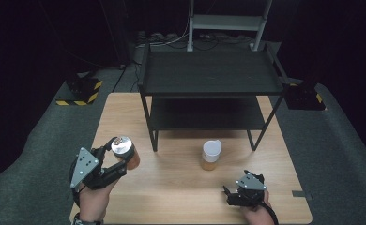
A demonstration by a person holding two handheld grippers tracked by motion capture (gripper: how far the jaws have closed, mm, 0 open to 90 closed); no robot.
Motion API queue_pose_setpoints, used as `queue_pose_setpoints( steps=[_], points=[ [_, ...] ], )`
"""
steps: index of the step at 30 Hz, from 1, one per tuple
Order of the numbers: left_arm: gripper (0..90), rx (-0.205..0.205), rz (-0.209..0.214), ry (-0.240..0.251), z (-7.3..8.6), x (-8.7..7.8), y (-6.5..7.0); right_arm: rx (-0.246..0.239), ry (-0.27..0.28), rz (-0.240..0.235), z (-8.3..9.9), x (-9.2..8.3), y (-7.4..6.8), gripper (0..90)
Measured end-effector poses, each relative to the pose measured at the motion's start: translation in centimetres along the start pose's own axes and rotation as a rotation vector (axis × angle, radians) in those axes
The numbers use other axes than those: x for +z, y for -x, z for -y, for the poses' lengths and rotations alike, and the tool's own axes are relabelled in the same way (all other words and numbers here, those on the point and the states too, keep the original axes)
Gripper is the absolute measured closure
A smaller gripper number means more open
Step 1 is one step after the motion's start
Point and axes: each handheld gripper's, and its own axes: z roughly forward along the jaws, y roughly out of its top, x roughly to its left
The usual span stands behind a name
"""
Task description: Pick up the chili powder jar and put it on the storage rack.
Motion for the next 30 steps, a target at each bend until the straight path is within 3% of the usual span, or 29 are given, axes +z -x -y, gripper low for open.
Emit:
queue_pose_setpoints(
  steps=[6,30],
  points=[
    [34.7,0.011,0.012,0.025,-1.0,0.6,0.3,0.002,0.000,0.001,0.0,0.0,0.0,0.8],
    [34.7,0.037,0.079,0.115,-7.4,5.6,0.9,0.000,-0.001,-0.005,0.0,0.0,0.1,0.8]
  ],
)
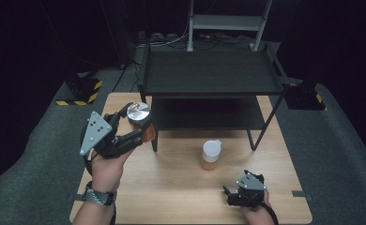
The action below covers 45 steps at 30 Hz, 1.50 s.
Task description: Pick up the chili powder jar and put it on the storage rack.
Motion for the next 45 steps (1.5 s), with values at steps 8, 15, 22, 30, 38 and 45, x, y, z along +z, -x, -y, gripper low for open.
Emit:
queue_pose_setpoints(
  steps=[8,15,22,30,38,45],
  points=[
    [34.7,0.006,0.013,0.013,-1.6,1.7,0.0,0.003,0.002,-0.001,0.0,0.0,0.0,0.8],
    [34.7,0.001,0.016,0.025,-2.5,2.8,0.0,-0.003,0.000,-0.002,0.0,0.0,0.0,0.8],
    [34.7,-0.008,0.023,0.044,-2.8,3.8,0.0,-0.007,0.001,0.002,0.1,0.0,0.1,0.8],
    [34.7,-0.005,0.031,0.062,-3.7,5.0,0.1,-0.013,-0.003,0.003,0.0,0.0,0.0,0.8],
    [34.7,-0.009,0.037,0.071,-5.0,6.8,0.0,-0.016,-0.002,0.006,0.0,0.0,-0.1,1.0],
    [34.6,0.003,0.031,0.064,-5.7,9.0,0.3,-0.016,0.005,0.004,0.1,0.0,-0.1,1.1]
  ],
)
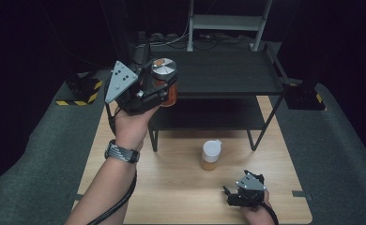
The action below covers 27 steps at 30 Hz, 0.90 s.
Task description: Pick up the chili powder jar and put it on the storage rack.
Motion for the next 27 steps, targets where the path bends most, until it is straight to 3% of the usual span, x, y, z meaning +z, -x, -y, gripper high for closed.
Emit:
queue_pose_setpoints(
  steps=[5,19,22,27],
  points=[
    [34.7,-0.012,-0.005,-0.007,0.0,1.6,0.1,0.010,0.005,-0.003,0.1,0.0,0.1,1.1],
    [34.6,0.005,-0.027,-0.005,0.3,5.1,0.4,0.020,0.010,-0.008,0.2,-0.1,0.3,1.1],
    [34.7,-0.026,-0.033,0.000,0.6,5.7,0.4,0.019,0.011,-0.009,0.2,-0.1,0.3,1.1],
    [34.7,-0.023,-0.045,-0.018,0.6,6.6,0.5,0.018,0.011,-0.010,0.3,-0.2,0.3,1.1]
  ],
)
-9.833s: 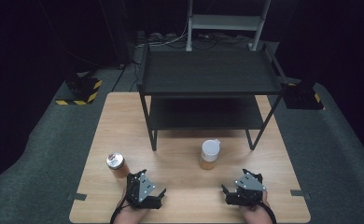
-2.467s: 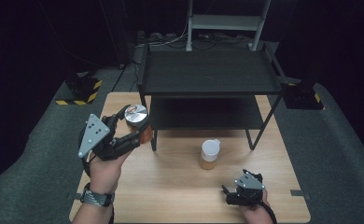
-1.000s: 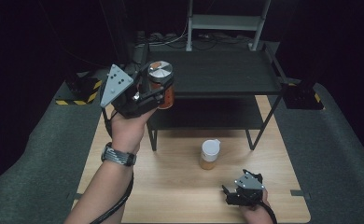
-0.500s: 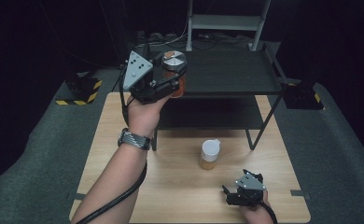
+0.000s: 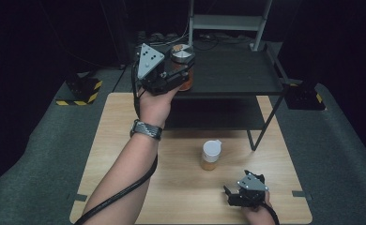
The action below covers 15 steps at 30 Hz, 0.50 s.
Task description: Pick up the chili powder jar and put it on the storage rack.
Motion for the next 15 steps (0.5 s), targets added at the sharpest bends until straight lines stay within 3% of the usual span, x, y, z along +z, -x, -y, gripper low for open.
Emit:
queue_pose_setpoints(
  steps=[15],
  points=[
    [34.6,0.018,-0.010,-0.040,0.0,1.9,0.3,0.006,0.011,-0.004,0.3,-0.2,0.2,1.1]
  ],
)
